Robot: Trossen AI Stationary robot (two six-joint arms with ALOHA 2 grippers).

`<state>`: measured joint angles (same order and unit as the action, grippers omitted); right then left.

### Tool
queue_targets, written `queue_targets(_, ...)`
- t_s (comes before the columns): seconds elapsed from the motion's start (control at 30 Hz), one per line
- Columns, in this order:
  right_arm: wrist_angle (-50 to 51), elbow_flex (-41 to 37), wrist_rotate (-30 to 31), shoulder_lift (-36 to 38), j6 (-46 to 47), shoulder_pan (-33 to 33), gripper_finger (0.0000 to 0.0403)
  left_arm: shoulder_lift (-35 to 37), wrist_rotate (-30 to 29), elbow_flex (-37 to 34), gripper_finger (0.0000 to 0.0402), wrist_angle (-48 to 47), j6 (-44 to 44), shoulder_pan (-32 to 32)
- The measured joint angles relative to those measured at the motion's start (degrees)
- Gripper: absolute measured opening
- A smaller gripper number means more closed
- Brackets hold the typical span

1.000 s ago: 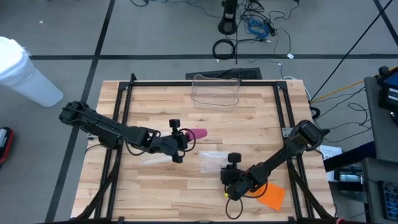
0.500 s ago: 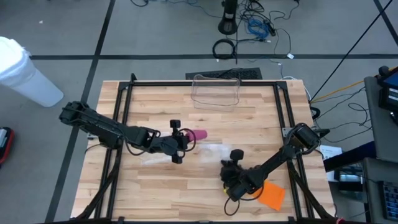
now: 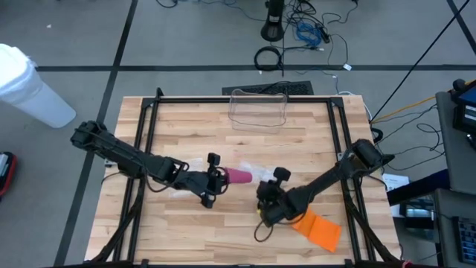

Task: Roll bandage
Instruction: Put the pink bandage into the zip bag

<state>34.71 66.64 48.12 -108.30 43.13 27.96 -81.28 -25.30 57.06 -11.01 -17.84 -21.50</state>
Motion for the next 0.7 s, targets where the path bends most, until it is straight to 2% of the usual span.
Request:
queue_targets(0.1, -2.1, 0.0, -1.8, 2.1, 0.0, -1.7, 0.0000, 0.0, -2.0, 0.0, 0.0026, 0.5, -1.4, -0.8)
queue_targets(0.4, -12.2, 0.1, -9.4, 9.1, -6.2, -4.4, 0.0000, -1.0, -2.4, 0.0, 0.0026, 1.5, -2.8, -0.7)
queue_targets(0.7, -11.0, 0.1, -11.1, 12.4, -6.8, -6.7, 0.0000, -1.1, -3.0, 0.0, 0.0026, 1.7, -3.9, -0.7)
